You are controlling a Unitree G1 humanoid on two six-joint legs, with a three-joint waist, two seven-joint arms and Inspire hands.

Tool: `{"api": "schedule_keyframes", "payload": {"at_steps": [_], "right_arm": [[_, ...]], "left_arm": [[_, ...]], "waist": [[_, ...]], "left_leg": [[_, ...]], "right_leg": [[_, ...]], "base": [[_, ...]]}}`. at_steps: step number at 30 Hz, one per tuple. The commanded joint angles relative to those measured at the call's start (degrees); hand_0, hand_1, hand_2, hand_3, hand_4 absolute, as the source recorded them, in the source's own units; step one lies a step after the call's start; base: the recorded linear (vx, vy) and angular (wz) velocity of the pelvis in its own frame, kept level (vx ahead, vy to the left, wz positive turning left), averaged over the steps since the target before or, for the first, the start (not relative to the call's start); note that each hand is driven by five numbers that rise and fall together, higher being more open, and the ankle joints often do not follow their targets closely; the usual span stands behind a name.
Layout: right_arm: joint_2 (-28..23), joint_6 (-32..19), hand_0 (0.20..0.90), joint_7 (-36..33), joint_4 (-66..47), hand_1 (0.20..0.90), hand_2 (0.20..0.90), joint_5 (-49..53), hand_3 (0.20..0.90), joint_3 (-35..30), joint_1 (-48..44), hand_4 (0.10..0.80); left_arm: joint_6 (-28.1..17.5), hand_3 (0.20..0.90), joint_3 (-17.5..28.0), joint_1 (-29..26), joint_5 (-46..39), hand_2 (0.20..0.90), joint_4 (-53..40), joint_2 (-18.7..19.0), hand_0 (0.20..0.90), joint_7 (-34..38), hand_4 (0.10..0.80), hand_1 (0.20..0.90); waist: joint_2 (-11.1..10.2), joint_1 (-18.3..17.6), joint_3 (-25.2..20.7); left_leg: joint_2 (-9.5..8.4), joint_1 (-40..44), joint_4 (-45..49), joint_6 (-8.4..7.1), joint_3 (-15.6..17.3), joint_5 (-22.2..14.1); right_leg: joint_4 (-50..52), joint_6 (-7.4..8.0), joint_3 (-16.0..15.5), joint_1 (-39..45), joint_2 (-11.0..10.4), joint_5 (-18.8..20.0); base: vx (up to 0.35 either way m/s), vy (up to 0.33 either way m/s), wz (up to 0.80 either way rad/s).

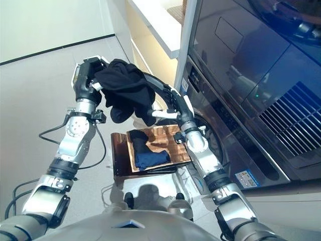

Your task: Pick up the clothes and place them into the washing machine

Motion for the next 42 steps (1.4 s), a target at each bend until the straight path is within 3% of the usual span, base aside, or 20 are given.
{"api": "schedule_keyframes", "payload": {"at_steps": [1, 42], "right_arm": [[2.3, -5.7, 0.9, -0.7, -0.9, 0.9, 0.9, -0.9, 0.9, -0.7, -8.8, 0.8], [3.8, -4.4, 0.9, -2.4, 3.1, 0.9, 0.9, 0.0, 0.9, 2.4, -13.4, 0.8]], "left_arm": [[-7.8, 0.2, -0.2, -7.9, -1.2, 0.2, -6.1, -0.3, 0.2, -0.9, 0.3, 0.2], [-6.1, 0.2, -11.7, -15.3, -7.7, 0.2, -8.1, -6.7, 0.2, -4.2, 0.3, 0.2]], "waist": [[0.9, 2.1, -4.7], [1.4, 2.4, -4.6]], "left_leg": [[0.25, 2.6, -0.1, -2.13, -1.4, -5.4], [-0.1, 2.4, -0.1, -1.89, -2.3, -5.5]], "right_leg": [[2.8, 0.83, -1.3, -2.8, -1.1, -0.2], [2.5, 0.84, -2.2, -2.3, -1.2, -0.2]], "base": [[0.0, 0.0, 0.0], [0.002, -0.001, 0.01]]}}
